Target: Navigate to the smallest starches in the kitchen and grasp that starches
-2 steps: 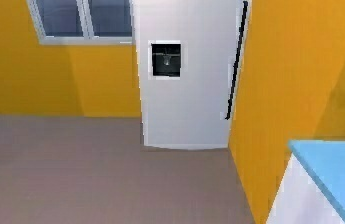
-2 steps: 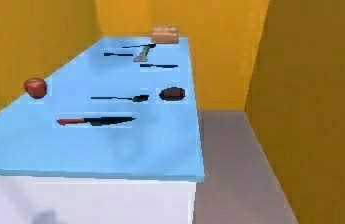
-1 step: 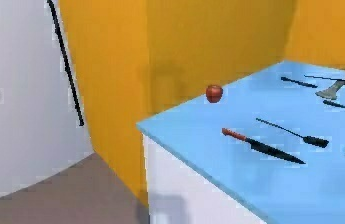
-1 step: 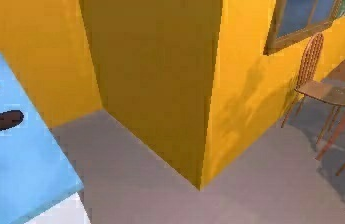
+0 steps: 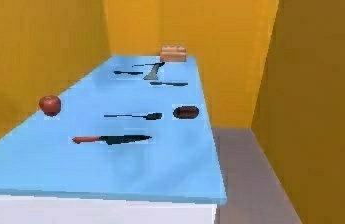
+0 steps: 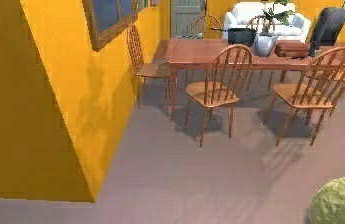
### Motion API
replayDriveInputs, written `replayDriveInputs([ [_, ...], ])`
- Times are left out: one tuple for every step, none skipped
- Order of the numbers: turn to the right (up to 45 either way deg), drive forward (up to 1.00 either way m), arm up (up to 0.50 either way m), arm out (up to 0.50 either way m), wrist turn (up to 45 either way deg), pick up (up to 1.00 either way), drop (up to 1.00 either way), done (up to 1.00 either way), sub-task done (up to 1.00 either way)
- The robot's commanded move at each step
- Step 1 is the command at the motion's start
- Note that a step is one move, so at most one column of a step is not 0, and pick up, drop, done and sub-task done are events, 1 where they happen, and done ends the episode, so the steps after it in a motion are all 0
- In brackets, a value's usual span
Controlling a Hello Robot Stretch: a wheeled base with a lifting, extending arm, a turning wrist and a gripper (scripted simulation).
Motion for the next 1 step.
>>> replayDriveInputs([
  [45.0, 0.0, 0.0, 0.0, 0.0, 0.0, 0.0, 0.0, 0.0],
])
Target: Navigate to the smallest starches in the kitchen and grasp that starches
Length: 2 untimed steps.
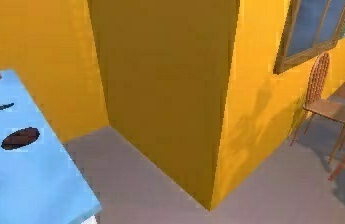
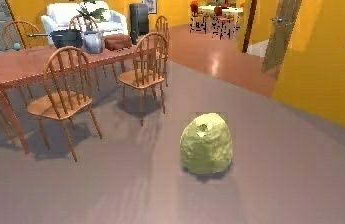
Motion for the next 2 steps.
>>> replayDriveInputs([
  [27.0, 0.0, 0.0, 0.0, 0.0, 0.0, 0.0, 0.0, 0.0],
  [0.0, 0.45, 0.0, 0.0, 0.0, 0.0, 0.0, 0.0, 0.0],
])
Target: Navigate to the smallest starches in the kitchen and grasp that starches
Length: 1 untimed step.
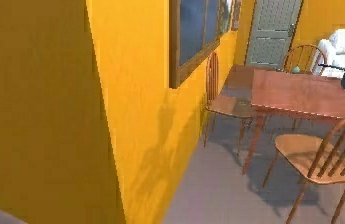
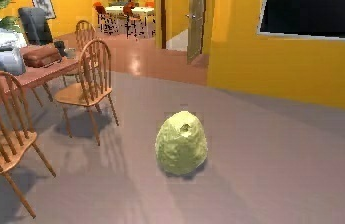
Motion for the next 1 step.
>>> replayDriveInputs([
  [-45.0, 0.0, 0.0, 0.0, 0.0, 0.0, 0.0, 0.0, 0.0],
])
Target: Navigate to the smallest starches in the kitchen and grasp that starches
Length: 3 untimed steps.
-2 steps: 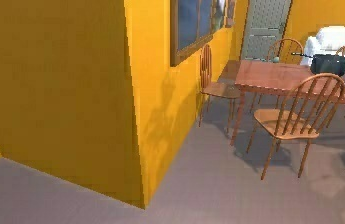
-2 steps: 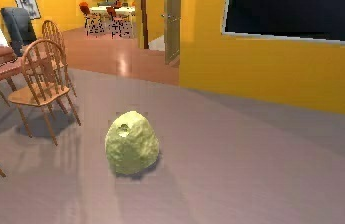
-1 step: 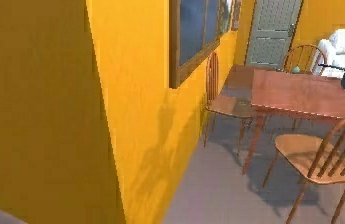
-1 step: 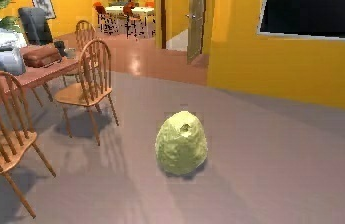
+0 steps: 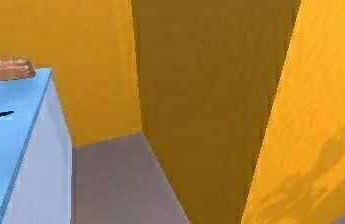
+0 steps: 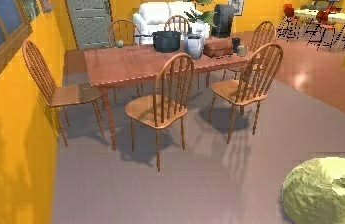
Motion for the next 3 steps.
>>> replayDriveInputs([
  [-15.0, 0.0, 0.0, 0.0, 0.0, 0.0, 0.0, 0.0, 0.0],
  [0.0, 0.25, 0.0, 0.0, 0.0, 0.0, 0.0, 0.0, 0.0],
  [-3.0, 0.0, 0.0, 0.0, 0.0, 0.0, 0.0, 0.0, 0.0],
])
